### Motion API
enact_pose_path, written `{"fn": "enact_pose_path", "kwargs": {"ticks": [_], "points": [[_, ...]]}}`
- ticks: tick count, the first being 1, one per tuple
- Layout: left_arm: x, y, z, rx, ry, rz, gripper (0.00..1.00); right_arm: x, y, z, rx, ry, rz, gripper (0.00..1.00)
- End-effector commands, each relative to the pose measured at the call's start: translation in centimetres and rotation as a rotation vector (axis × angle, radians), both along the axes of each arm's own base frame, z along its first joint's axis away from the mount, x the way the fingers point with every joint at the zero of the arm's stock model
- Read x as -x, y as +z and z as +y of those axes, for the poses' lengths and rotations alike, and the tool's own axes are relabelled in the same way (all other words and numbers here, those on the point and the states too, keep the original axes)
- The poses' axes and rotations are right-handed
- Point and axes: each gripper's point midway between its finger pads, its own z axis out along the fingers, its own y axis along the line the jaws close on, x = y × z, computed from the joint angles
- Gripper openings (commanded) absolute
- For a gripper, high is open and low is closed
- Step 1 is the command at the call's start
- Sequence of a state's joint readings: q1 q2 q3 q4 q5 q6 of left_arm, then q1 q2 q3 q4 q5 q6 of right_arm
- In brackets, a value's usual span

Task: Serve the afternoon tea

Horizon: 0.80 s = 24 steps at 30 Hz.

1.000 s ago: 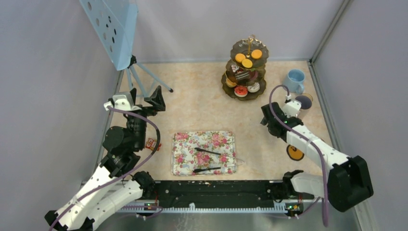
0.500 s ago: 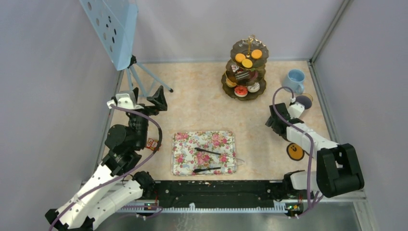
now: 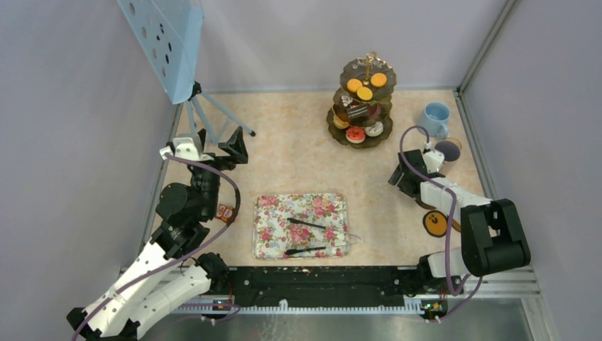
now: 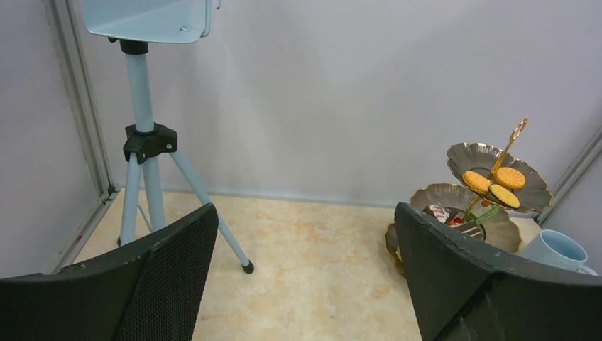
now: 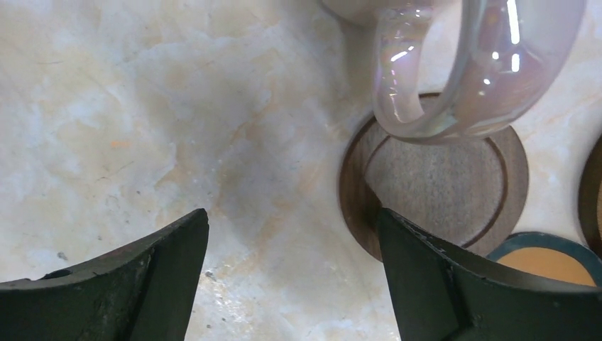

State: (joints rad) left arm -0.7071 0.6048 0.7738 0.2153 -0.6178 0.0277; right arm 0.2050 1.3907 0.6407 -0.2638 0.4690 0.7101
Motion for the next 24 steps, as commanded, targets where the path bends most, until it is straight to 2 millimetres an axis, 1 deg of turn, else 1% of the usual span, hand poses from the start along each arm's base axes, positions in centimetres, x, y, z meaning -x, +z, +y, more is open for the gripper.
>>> {"fn": "enact_pose_path", "kwargs": {"ticks": [1,4,6,8,11,13,15,18,20,24], "points": [[0.1,0.8,-0.1,0.014,-0.012,-0.027,0.99,-0.7,-0.5,2.1,-0.139,0.005,-0.03,0.84],[0.0,0.7,-0.3,0.01,-0.016,-0.024,0.99,-1.1,-1.1,3.3,-0.188,0.041,-0.024,0.78],[0.0,0.7,-0.3,0.01,-0.018,-0.023,0.99,-1.5,-1.3,4.1,-0.221,0.063,-0.021,0.76],[-0.1,0.6,-0.4,0.009,-0.017,-0.024,0.99,-1.6,-1.5,4.4,-0.236,0.057,-0.018,0.75],[-0.8,-0.2,-0.9,-0.007,-0.015,-0.009,0.99,-1.8,-1.5,4.9,-0.267,0.063,-0.042,0.75],[-1.5,-0.9,-1.8,-0.021,-0.027,0.018,0.99,-1.9,-1.6,5.5,-0.285,0.086,-0.043,0.75],[-2.1,-1.0,-2.5,-0.031,-0.038,0.031,0.99,-1.9,-1.7,6.2,-0.282,0.117,-0.037,0.75],[-2.8,-0.4,-3.3,-0.019,-0.053,0.045,0.99,-2.6,-1.4,7.8,-0.261,0.186,-0.06,0.76],[-3.1,0.4,-3.9,0.007,-0.07,0.048,0.99,-3.3,-1.4,9.0,-0.269,0.217,-0.067,0.76],[-3.8,1.2,-4.7,0.016,-0.083,0.085,0.99,-5.4,-1.0,11.9,-0.326,0.267,-0.11,0.76]]}}
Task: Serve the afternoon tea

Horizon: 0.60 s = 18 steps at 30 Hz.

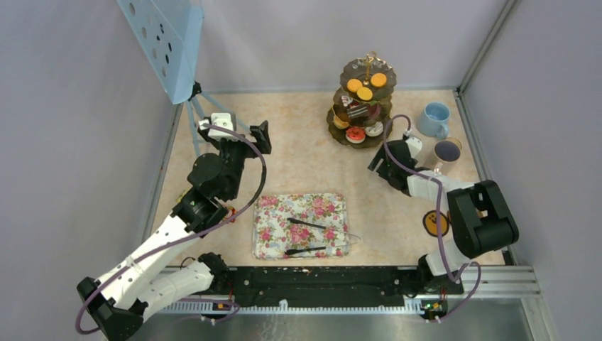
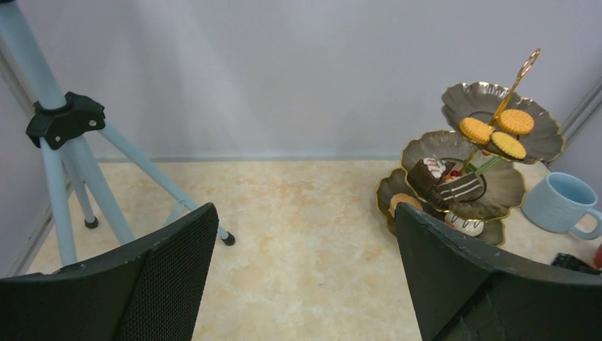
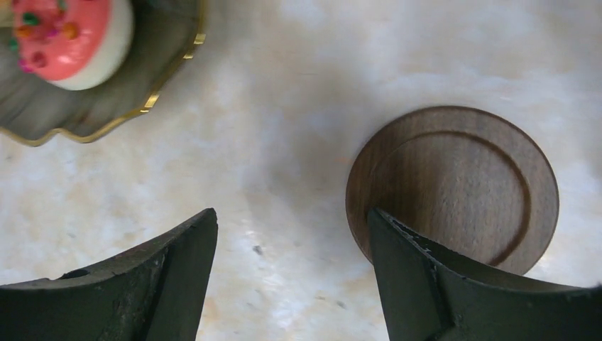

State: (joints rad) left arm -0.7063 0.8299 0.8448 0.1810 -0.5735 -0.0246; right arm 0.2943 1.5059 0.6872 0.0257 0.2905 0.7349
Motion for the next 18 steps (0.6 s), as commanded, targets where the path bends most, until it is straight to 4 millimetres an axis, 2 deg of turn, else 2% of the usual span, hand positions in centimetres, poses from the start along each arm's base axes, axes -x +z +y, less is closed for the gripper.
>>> {"fn": "enact_pose_path", "kwargs": {"ticks": [1,10,18], "points": [[0.2,4.6,-0.3,0.104,-0.025,-0.042,0.99,0.2,-2.2,4.8,-0.12,0.117,0.071,0.76],[0.2,6.5,-0.1,0.094,-0.012,-0.082,0.99,-1.3,-2.5,10.3,-0.175,0.272,0.067,0.75],[0.6,8.2,-0.4,0.002,-0.045,-0.163,0.99,-1.1,-2.5,13.2,-0.204,0.392,0.065,0.73]]}}
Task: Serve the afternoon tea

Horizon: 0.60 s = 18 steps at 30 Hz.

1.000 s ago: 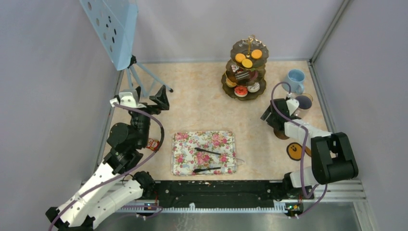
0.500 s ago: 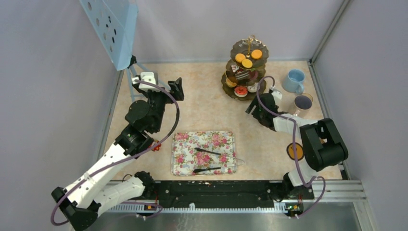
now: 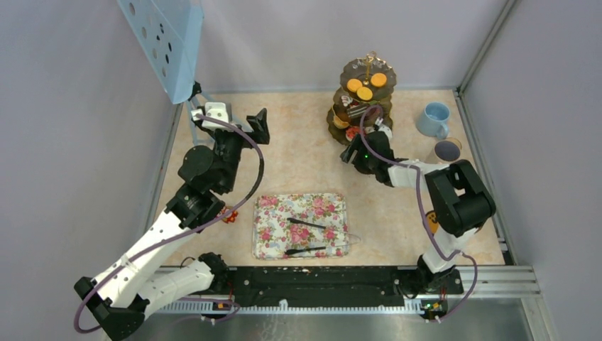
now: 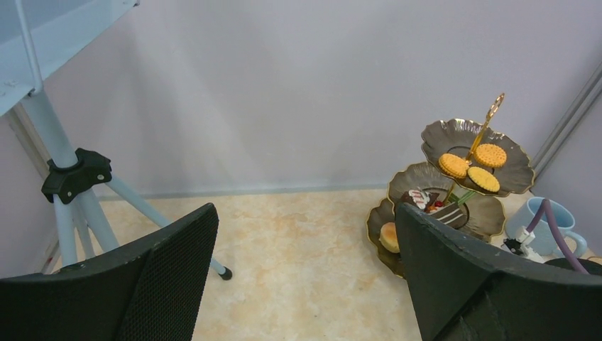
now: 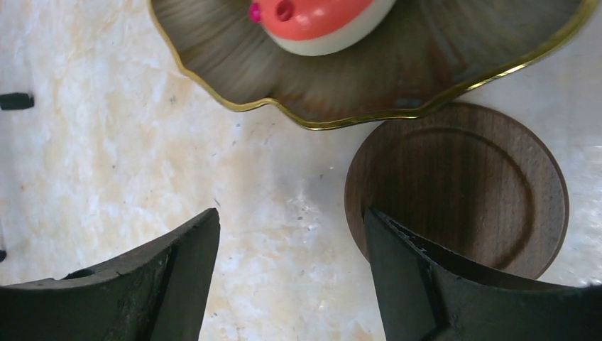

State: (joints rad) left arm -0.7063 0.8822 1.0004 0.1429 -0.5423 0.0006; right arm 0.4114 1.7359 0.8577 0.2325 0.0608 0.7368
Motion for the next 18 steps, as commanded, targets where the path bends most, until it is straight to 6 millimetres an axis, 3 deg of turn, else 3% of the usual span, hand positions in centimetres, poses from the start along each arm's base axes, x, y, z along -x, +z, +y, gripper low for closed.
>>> {"fn": "enact_pose_path", "kwargs": {"ticks": [1,9,15,18], "points": [[0.8,3.4,0.2,-0.017,-0.021,-0.113,0.99,3.6,-3.3,2.8,0.018,0.134,0.135,0.73],[1.6,2.2,0.6,-0.056,-0.031,-0.147,0.99,5.3,-3.1,6.3,0.005,0.216,0.142,0.73],[2.2,1.4,0.9,-0.045,-0.041,-0.162,0.99,4.4,-1.1,7.9,0.009,0.28,0.076,0.73],[2.4,0.9,0.7,-0.043,-0.057,-0.158,0.99,4.0,0.8,8.7,0.014,0.331,0.024,0.73]]}}
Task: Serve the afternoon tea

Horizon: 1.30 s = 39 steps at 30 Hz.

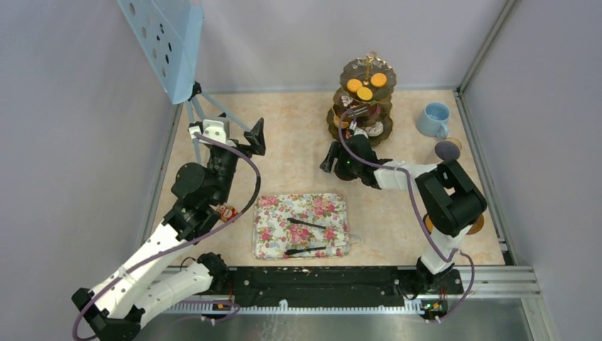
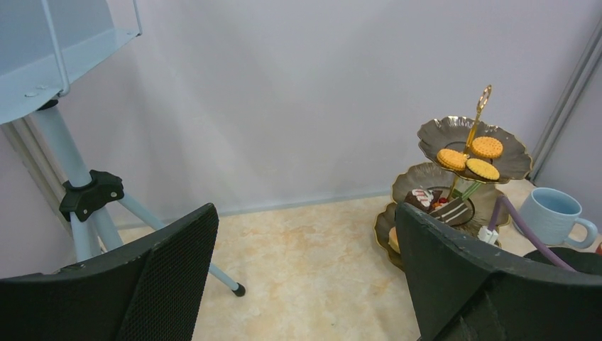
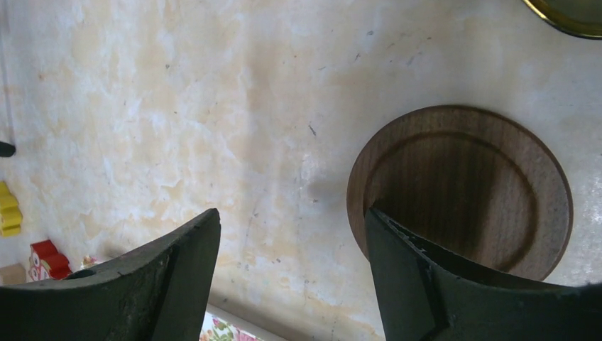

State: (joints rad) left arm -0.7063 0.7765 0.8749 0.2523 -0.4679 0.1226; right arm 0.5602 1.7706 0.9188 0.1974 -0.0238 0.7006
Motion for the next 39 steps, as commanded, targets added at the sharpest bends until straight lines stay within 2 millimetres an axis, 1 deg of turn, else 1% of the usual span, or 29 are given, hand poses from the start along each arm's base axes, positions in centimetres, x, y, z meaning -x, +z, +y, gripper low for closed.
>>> {"fn": "enact_pose_path", "kwargs": {"ticks": [1,5,7,9,11,13,14,15,16,19,20,21,22,24,27,30,32,34,35,37,39], "points": [[0.7,1.1,0.0,0.037,-0.027,-0.052,0.99,0.6,1.8,1.4,0.022,0.109,-0.032,0.74],[1.0,0.6,0.1,0.036,-0.036,-0.053,0.99,0.8,6.1,1.8,0.008,0.178,-0.127,0.76],[1.1,0.7,0.0,0.037,-0.045,-0.056,0.99,1.3,8.6,1.5,0.012,0.204,-0.172,0.78],[1.3,0.7,0.0,0.036,-0.051,-0.056,0.99,1.8,11.1,0.5,0.033,0.204,-0.236,0.79],[1.4,0.7,0.0,0.034,-0.056,-0.059,0.99,2.4,13.0,-1.7,0.109,0.18,-0.286,0.8],[1.6,0.8,-0.2,0.029,-0.07,-0.063,0.99,2.6,14.0,-5.1,0.226,0.112,-0.311,0.8],[1.7,1.0,-0.2,0.027,-0.075,-0.066,0.99,2.7,14.5,-7.2,0.284,0.051,-0.314,0.8],[1.8,1.1,-0.1,0.027,-0.077,-0.069,0.99,2.8,14.8,-9.8,0.356,-0.021,-0.319,0.8],[1.9,1.1,0.0,0.03,-0.075,-0.072,0.99,2.8,15.3,-12.5,0.419,-0.114,-0.32,0.81],[2.2,1.3,0.2,0.035,-0.078,-0.086,0.99,3.9,16.4,-22.3,0.553,-0.495,-0.271,0.86],[2.2,1.3,0.2,0.036,-0.079,-0.085,0.99,4.6,16.5,-25.3,0.566,-0.606,-0.238,0.86],[2.2,1.3,0.2,0.037,-0.08,-0.087,0.99,5.4,16.6,-28.9,0.564,-0.741,-0.2,0.86],[2.3,1.3,0.1,0.037,-0.084,-0.089,0.99,5.9,16.3,-30.2,0.559,-0.792,-0.171,0.87],[2.4,1.3,0.1,0.045,-0.087,-0.091,0.99,6.6,15.9,-33.3,0.535,-0.904,-0.126,0.89],[2.5,1.3,0.0,0.051,-0.097,-0.092,0.99,6.4,14.5,-35.7,0.465,-0.97,-0.051,0.88],[2.4,1.2,-0.2,0.049,-0.104,-0.089,0.99,5.1,12.6,-36.6,0.386,-0.958,0.026,0.86],[2.5,1.2,-0.3,0.051,-0.108,-0.088,0.99,4.6,11.4,-37.1,0.363,-0.972,0.076,0.84],[2.4,1.1,-0.3,0.05,-0.111,-0.087,0.99,4.2,10.4,-37.5,0.355,-0.975,0.089,0.82],[2.4,1.1,-0.4,0.05,-0.11,-0.085,0.99,3.9,10.1,-37.8,0.348,-0.983,0.091,0.78],[2.3,0.9,-0.5,0.046,-0.11,-0.081,0.99,3.8,9.6,-38.3,0.332,-1.017,0.116,0.63],[2.1,0.8,-0.6,0.043,-0.108,-0.075,0.99,3.5,9.0,-38.5,0.321,-1.035,0.133,0.51]]}}
